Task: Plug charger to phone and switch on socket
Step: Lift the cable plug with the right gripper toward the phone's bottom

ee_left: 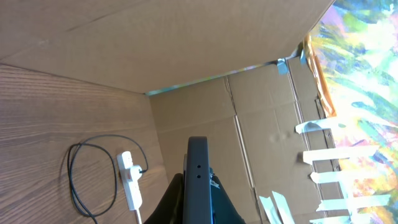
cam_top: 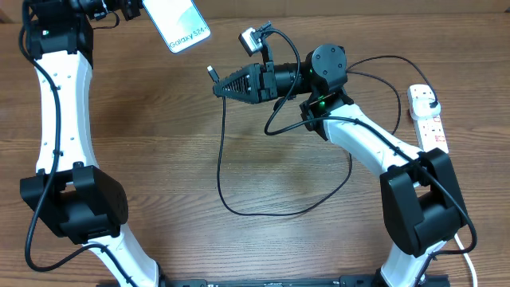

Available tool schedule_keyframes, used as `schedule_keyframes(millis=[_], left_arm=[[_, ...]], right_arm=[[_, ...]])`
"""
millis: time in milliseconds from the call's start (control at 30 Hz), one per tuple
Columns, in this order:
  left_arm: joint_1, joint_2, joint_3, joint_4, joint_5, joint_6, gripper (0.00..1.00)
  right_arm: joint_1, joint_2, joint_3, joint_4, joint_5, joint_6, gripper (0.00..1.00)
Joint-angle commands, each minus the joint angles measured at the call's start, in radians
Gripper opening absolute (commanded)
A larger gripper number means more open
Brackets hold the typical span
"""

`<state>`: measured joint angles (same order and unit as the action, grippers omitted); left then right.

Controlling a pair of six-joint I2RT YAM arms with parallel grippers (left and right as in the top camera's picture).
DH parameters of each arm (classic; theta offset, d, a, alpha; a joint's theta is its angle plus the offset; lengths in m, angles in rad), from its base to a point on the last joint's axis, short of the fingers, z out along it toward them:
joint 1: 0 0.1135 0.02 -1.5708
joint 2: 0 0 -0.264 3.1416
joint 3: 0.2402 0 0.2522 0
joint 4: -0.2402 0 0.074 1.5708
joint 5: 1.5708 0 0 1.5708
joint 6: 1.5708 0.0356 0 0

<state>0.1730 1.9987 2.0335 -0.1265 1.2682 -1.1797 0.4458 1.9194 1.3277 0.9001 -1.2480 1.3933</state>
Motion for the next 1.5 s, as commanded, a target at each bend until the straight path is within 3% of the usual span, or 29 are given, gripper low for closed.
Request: schedule_keyframes(millis=[0, 300, 1467], left_arm=[[-0.026, 0.0, 0.01, 0.007, 0.015, 0.007, 0.04], [-0.045, 0.0, 0.01, -0.001, 0.004, 0.058, 0.04], [-0.084, 0.0, 0.01, -0.004, 0.005, 0.078, 0.04]], right_arm=[[-0.003, -0.027, 0.012, 0.011, 0.027, 0.051, 0.04], [-0.003, -0.027, 0.012, 0.129, 0.081, 0.126, 0.04], [-0.003, -0.027, 0.012, 0.136, 0.178, 0.191, 0.04]])
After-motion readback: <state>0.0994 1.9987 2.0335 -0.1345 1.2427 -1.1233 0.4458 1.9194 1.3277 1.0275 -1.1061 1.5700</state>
